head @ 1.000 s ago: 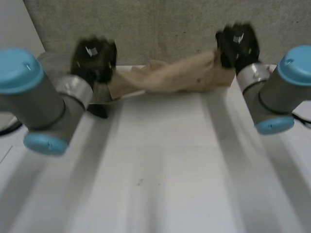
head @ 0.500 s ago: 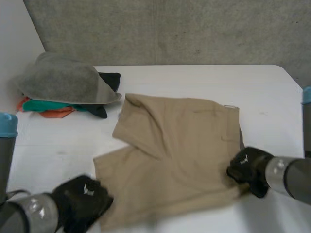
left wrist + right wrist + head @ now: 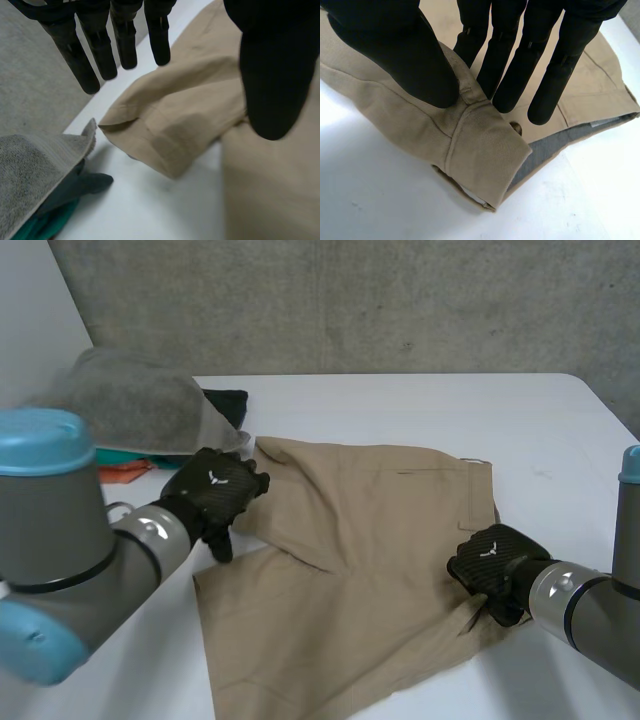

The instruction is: Fold the laundry.

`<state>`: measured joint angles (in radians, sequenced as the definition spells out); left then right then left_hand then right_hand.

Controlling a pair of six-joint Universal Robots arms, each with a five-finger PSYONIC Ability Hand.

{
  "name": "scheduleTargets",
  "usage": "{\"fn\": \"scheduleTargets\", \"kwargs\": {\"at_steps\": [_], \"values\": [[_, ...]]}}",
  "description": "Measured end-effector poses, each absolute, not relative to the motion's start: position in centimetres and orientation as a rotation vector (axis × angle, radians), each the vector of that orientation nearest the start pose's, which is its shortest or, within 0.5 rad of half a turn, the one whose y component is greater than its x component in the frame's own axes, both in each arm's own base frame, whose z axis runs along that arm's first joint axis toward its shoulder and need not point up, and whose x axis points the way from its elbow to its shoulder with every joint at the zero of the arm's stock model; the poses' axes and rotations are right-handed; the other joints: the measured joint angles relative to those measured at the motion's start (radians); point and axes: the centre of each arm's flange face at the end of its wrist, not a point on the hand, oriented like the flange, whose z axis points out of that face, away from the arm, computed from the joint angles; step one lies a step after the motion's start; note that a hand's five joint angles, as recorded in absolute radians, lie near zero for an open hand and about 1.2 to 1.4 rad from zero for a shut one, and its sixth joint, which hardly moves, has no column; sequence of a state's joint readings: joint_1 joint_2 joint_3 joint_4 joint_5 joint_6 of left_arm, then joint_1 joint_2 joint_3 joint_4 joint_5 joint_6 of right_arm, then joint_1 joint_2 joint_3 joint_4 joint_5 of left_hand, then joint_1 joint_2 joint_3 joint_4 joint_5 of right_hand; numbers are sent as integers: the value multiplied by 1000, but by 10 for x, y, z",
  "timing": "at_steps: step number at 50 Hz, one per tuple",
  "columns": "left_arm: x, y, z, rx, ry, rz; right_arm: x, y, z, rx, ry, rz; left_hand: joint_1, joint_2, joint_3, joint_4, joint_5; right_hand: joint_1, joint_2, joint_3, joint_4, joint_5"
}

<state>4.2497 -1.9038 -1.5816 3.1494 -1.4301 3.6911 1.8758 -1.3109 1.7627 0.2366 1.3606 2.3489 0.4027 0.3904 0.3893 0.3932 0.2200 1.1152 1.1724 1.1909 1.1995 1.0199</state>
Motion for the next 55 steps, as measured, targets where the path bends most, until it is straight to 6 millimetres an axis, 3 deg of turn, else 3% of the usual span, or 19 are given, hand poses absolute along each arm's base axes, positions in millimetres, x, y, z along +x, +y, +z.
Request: {"fn": "scheduleTargets", "kwargs": {"at_steps": [10,12,17,20,29,37,39,40,41,42,44,45,49,52,55], "values": [[-296,-288,140,1380,2240,-1841,225,-210,167,-1550,2343,-1415,156,168,170,163,163,0,0,0,0,0],[-297,-293,131,1384,2248,-1827,225,-210,166,-1544,2345,-1418,255,255,249,249,246,0,0,0,0,0],[-298,-307,116,1369,2250,-1812,224,-210,165,-1525,2350,-1423,747,756,751,754,738,0,0,0,0,0],[-297,-313,114,1338,2230,-1816,224,-210,165,-1514,2353,-1429,748,803,797,802,759,0,0,0,0,0],[-282,-309,139,1206,2085,-1735,225,-208,172,-1509,2337,-1461,748,804,798,805,759,5,0,0,0,0],[-275,-286,140,1332,1978,-1512,231,-201,172,-1532,2303,-1458,711,744,741,741,727,5,0,0,0,0],[-276,-284,140,1357,1969,-1480,234,-199,172,-1531,2295,-1455,486,515,537,532,532,5,0,0,0,0],[-276,-284,141,1357,1968,-1477,235,-199,171,-1528,2292,-1456,193,259,286,276,279,5,0,0,0,0],[-277,-284,143,1354,1968,-1478,236,-199,171,-1525,2291,-1457,193,259,286,276,279,5,0,0,0,0],[-277,-284,147,1340,1970,-1488,237,-199,171,-1516,2290,-1462,-95,-4,4,-12,-8,5,0,0,0,0],[-277,-285,150,1333,1971,-1494,237,-199,171,-1513,2290,-1464,-95,-4,4,-12,-8,5,0,0,0,0],[-275,-285,163,1283,1983,-1534,239,-200,171,-1490,2292,-1480,-156,-121,-120,-130,-135,5,0,0,0,0],[-268,-279,196,1157,2035,-1635,240,-206,174,-1434,2297,-1521,-156,-125,-122,-132,-142,8,0,0,0,0],[-260,-265,217,1077,2101,-1695,240,-211,176,-1384,2304,-1548,-155,-125,-122,-132,-142,11,0,0,0,0],[-249,-235,232,1041,2225,-1712,240,-218,179,-1304,2312,-1574,-147,-119,-118,-126,-132,11,0,0,0,0]]}}
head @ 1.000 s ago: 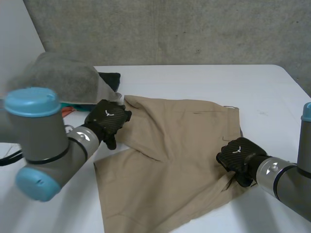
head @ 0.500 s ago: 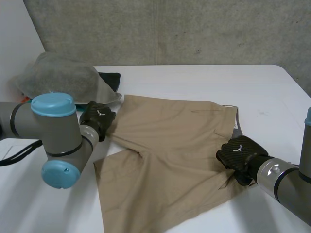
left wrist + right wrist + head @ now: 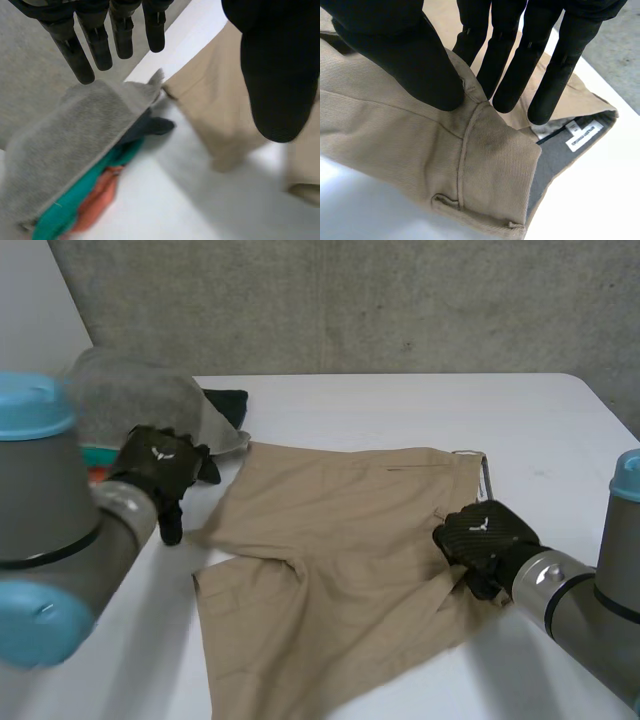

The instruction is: Fold the laundry.

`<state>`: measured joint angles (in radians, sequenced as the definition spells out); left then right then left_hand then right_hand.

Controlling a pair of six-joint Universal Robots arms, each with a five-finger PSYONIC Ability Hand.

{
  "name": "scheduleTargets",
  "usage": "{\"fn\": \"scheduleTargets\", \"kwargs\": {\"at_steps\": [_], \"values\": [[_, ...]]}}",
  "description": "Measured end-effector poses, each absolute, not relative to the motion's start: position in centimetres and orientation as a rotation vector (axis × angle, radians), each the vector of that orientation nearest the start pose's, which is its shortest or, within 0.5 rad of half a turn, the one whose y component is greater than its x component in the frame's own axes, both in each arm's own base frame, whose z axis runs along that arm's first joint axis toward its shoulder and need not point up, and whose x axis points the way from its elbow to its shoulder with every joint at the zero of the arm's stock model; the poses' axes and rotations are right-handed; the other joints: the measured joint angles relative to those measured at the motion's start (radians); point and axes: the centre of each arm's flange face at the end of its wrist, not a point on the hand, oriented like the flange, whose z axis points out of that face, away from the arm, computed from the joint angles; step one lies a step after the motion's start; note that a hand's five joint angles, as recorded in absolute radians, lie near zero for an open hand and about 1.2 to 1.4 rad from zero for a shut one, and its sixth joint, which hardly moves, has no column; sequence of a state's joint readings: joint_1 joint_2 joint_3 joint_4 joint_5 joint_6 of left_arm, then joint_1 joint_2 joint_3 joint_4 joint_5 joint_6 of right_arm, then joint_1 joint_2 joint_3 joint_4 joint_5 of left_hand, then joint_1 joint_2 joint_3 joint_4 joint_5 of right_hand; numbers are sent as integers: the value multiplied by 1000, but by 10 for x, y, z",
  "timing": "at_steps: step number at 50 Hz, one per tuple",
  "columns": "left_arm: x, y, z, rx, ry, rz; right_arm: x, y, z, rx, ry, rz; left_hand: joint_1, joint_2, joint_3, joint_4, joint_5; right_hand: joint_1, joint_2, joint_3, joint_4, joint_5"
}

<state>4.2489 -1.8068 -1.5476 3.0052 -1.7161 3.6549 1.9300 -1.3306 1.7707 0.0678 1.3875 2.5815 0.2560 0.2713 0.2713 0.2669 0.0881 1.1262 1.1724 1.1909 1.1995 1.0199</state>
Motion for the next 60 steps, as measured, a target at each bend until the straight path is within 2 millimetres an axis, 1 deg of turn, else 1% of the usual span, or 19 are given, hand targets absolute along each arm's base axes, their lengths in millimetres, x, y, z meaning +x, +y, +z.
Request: {"fn": "scheduleTargets", "kwargs": {"at_steps": [6,8,10,15,21,28,32,34,35,36,41,44,46,48,50,52,54,57,60], "values": [[-231,-157,227,1145,2541,-1556,241,-230,180,-1110,2330,-1576,157,134,135,139,145,0,0,0,0,0],[-228,-140,223,1171,2609,-1509,242,-232,179,-1068,2331,-1572,174,155,156,162,169,0,0,0,0,0],[-222,-116,217,1201,2711,-1438,244,-235,178,-1013,2330,-1571,174,157,156,164,173,0,0,0,0,0],[-214,-86,204,1191,2841,-1351,247,-239,175,-961,2322,-1590,170,154,154,161,168,0,0,0,0,0],[-214,-78,191,1160,2893,-1322,249,-239,174,-957,2323,-1611,169,150,153,147,151,0,0,0,0,0],[-226,-85,174,1168,2843,-1382,248,-240,176,-946,2327,-1633,183,166,168,161,169,0,0,0,0,0],[-237,-96,162,1150,2739,-1470,243,-243,181,-925,2329,-1655,511,472,459,465,466,0,0,0,0,0],[-240,-99,159,1143,2697,-1498,241,-245,183,-915,2329,-1666,770,729,724,733,729,1,0,0,0,0],[-241,-100,158,1142,2684,-1506,241,-246,184,-912,2329,-1670,770,729,724,733,729,4,0,0,0,0],[-243,-102,156,1139,2649,-1525,239,-247,187,-903,2330,-1682,873,898,890,903,900,7,0,0,0,0],[-246,-100,162,1155,2582,-1568,232,-248,197,-900,2337,-1704,875,922,915,928,927,7,0,0,0,0],[-245,-95,174,1197,2565,-1602,227,-240,205,-985,2349,-1689,875,922,915,928,927,7,0,0,0,0],[-244,-89,183,1248,2576,-1604,223,-229,206,-1117,2371,-1632,876,923,915,928,927,7,0,0,0,0],[-241,-80,193,1327,2603,-1576,216,-210,203,-1338,2402,-1502,879,923,915,928,927,7,0,0,0,0],[-239,-75,198,1369,2620,-1549,211,-200,201,-1458,2412,-1416,879,923,915,928,928,7,0,0,0,0],[-234,-66,206,1454,2656,-1466,202,-182,198,-1685,2397,-1252,878,924,915,932,930,7,0,1,0,0],[-231,-64,209,1498,2673,-1404,199,-175,198,-1784,2367,-1190,878,924,918,932,930,7,0,1,0,0],[-231,-68,212,1530,2677,-1348,199,-175,197,-1825,2342,-1186,878,924,918,932,930,7,0,2,0,0],[-237,-87,211,1525,2650,-1353,206,-188,198,-1768,2339,-1258,878,925,918,932,930,7,0,3,0,0]]}}
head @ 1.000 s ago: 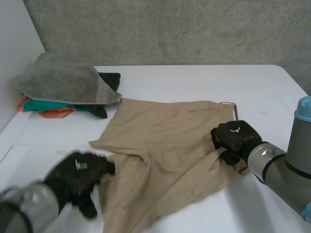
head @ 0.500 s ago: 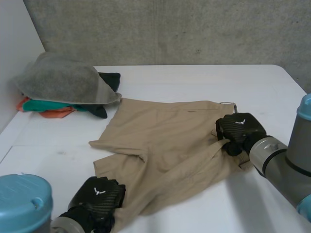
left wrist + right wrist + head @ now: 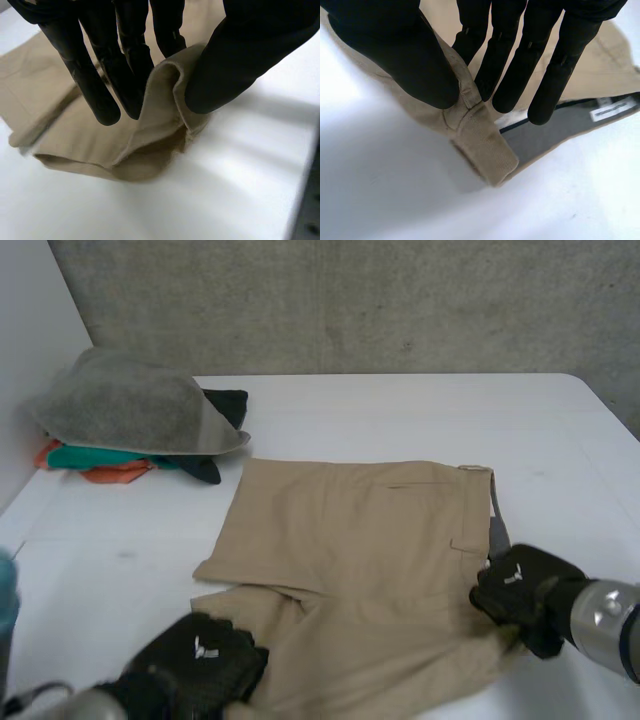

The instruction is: Fold the laundry.

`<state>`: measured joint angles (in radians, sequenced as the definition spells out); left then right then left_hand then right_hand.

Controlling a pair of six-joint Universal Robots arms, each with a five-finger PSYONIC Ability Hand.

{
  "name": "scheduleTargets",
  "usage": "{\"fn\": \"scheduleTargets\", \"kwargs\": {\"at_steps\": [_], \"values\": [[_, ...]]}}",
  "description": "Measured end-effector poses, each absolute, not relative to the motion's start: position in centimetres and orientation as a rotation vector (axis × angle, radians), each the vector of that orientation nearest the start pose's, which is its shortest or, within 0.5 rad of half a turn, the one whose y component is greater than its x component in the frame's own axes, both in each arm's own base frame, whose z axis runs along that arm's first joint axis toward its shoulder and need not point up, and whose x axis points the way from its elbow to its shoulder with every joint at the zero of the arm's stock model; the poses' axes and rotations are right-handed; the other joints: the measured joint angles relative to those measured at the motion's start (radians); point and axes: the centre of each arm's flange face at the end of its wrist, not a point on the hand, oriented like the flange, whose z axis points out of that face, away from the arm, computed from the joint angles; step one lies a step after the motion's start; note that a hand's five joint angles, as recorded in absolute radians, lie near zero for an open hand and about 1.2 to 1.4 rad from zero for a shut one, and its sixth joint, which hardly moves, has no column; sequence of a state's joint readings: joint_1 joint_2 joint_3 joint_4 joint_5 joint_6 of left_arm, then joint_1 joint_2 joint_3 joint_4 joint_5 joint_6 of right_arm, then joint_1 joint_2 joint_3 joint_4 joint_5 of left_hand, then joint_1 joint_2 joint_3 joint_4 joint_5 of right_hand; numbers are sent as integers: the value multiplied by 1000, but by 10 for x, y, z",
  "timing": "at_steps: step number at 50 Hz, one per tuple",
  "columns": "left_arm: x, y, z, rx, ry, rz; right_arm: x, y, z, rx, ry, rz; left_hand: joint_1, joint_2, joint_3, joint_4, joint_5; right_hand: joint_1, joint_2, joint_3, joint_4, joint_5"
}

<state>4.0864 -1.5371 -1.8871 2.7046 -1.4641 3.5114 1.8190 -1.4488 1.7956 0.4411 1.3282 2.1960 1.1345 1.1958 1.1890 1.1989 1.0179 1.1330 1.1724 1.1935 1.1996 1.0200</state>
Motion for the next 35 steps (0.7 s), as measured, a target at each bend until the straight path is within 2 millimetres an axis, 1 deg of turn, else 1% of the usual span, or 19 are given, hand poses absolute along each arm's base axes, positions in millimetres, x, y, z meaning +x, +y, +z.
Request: {"fn": "scheduleTargets", "kwargs": {"at_steps": [2,4,6,10,12,15,18,19,20,21,22,23,25,26,27,29,31,34,35], "values": [[-243,-105,210,1500,2616,-1402,210,-196,198,-1722,2340,-1307,0,0,0,0,0,0,0,0,0,0],[-256,-139,210,1436,2546,-1517,222,-222,199,-1583,2345,-1450,1,1,0,0,0,0,0,0,0,0],[-265,-166,210,1371,2482,-1623,230,-238,200,-1499,2346,-1546,1,1,0,0,0,0,0,0,0,0],[-288,-234,215,1181,2293,-1910,245,-280,202,-1326,2327,-1812,2,2,0,0,0,0,0,0,0,0],[-300,-268,217,1082,2186,-2052,254,-301,201,-1248,2294,-1960,2,2,0,0,0,0,0,0,0,0],[-313,-302,217,982,2072,-2187,265,-326,198,-1168,2219,-2141,2,2,0,0,0,0,0,0,0,0],[-328,-343,208,870,1959,-2307,283,-357,182,-1091,2078,-2346,2,2,0,1,0,0,0,1,0,0],[-328,-343,208,870,1959,-2307,283,-357,182,-1091,2078,-2346,2,2,0,1,0,0,0,1,0,0],[-333,-357,201,836,1935,-2333,291,-369,171,-1071,2009,-2418,2,-1,-1,-4,-2,-287,-308,-306,-308,-309],[-334,-361,198,828,1929,-2341,295,-373,166,-1066,1984,-2442,2,-1,-1,-6,-2,-404,-434,-432,-435,-437],[-336,-365,195,823,1926,-2347,297,-376,161,-1063,1962,-2466,-102,-106,-107,-93,-90,-534,-547,-544,-548,-554],[-339,-367,192,823,1925,-2353,301,-380,156,-1060,1936,-2495,-397,-370,-345,-354,-347,-725,-763,-756,-759,-755],[-344,-368,188,829,1928,-2361,304,-384,152,-1054,1906,-2538,-744,-673,-644,-660,-649,-889,-924,-932,-934,-936],[-346,-366,188,835,1930,-2366,305,-386,152,-1046,1895,-2560,-865,-810,-799,-803,-789,-908,-956,-973,-970,-968],[-348,-363,190,839,1934,-2368,305,-386,154,-1036,1890,-2575,-936,-915,-903,-926,-905,-909,-960,-983,-983,-972],[-349,-357,194,847,1942,-2373,303,-385,164,-1006,1885,-2596,-944,-979,-969,-987,-968,-909,-960,-986,-987,-972],[-349,-349,200,849,1947,-2380,299,-382,177,-966,1888,-2595,-944,-987,-975,-992,-969,-909,-960,-986,-987,-972],[-344,-336,212,847,1955,-2394,290,-372,201,-901,1900,-2561,-944,-987,-975,-992,-969,-909,-960,-986,-987,-972],[-344,-336,212,847,1955,-2394,290,-372,201,-901,1900,-2561,-944,-987,-975,-992,-969,-909,-960,-986,-987,-972]]}}
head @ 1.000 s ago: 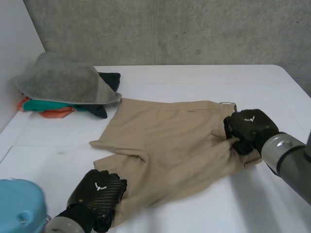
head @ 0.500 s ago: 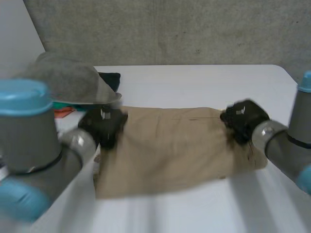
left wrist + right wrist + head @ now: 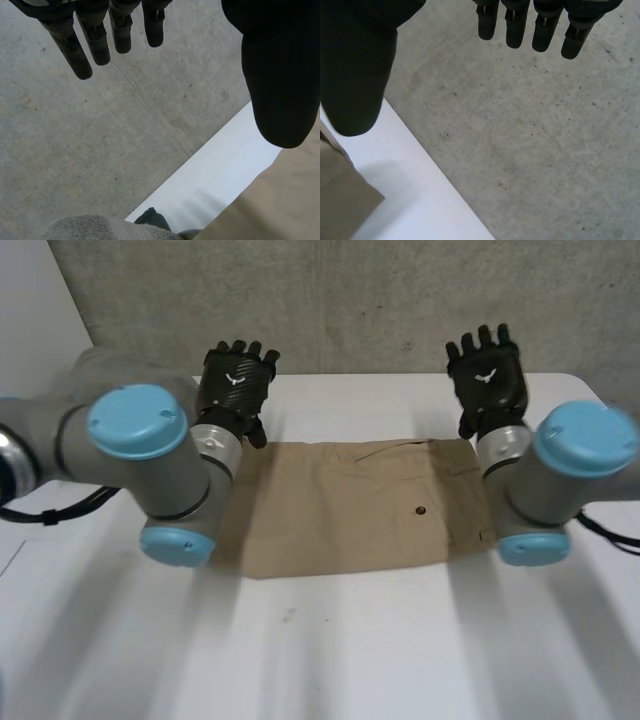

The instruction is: Fold the laundry.

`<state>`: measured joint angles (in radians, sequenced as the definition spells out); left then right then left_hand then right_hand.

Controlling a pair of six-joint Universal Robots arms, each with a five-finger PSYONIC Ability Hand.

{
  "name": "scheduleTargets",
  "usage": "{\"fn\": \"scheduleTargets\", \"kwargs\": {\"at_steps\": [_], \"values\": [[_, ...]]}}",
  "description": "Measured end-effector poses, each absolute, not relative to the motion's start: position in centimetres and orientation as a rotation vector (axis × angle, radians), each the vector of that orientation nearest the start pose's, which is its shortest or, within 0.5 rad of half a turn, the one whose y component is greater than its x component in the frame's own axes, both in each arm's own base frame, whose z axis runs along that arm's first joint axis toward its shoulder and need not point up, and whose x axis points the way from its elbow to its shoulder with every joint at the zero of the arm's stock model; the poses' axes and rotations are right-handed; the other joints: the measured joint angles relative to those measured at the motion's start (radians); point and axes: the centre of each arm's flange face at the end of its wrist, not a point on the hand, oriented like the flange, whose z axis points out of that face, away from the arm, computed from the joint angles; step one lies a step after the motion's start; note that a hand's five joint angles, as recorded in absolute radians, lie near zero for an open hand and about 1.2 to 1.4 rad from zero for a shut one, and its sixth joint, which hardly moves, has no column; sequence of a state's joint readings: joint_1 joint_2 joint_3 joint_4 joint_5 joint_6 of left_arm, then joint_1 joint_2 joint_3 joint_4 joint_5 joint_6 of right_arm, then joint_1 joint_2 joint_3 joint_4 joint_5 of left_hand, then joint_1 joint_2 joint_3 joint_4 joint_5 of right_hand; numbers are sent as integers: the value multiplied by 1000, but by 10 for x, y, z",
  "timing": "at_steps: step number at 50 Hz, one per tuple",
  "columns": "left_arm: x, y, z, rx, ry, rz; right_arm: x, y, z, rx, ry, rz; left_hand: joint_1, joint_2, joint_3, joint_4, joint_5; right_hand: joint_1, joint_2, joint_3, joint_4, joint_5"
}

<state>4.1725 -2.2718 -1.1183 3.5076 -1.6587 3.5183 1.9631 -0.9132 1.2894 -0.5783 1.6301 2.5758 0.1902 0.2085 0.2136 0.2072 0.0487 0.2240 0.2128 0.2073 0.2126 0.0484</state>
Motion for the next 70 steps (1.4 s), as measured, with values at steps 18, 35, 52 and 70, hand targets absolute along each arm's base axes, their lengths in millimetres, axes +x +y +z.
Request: {"fn": "scheduleTargets", "kwargs": {"at_steps": [18,35,52,70], "values": [[-295,-239,216,916,2224,-2355,220,-293,177,-977,2359,-1634,0,0,0,0,0,121,129,142,136,141],[-284,-237,214,829,2273,-2349,190,-337,155,-982,2515,-2033,0,0,0,0,0,792,948,959,982,933],[-268,-232,229,721,2302,-2376,313,-248,197,-1731,1534,-2318,0,0,0,0,0,792,966,980,986,977],[-276,-238,247,694,2281,-2412,332,-218,227,-1267,1495,-2011,0,0,0,0,0,-3,-3,-1,-2,1]]}}
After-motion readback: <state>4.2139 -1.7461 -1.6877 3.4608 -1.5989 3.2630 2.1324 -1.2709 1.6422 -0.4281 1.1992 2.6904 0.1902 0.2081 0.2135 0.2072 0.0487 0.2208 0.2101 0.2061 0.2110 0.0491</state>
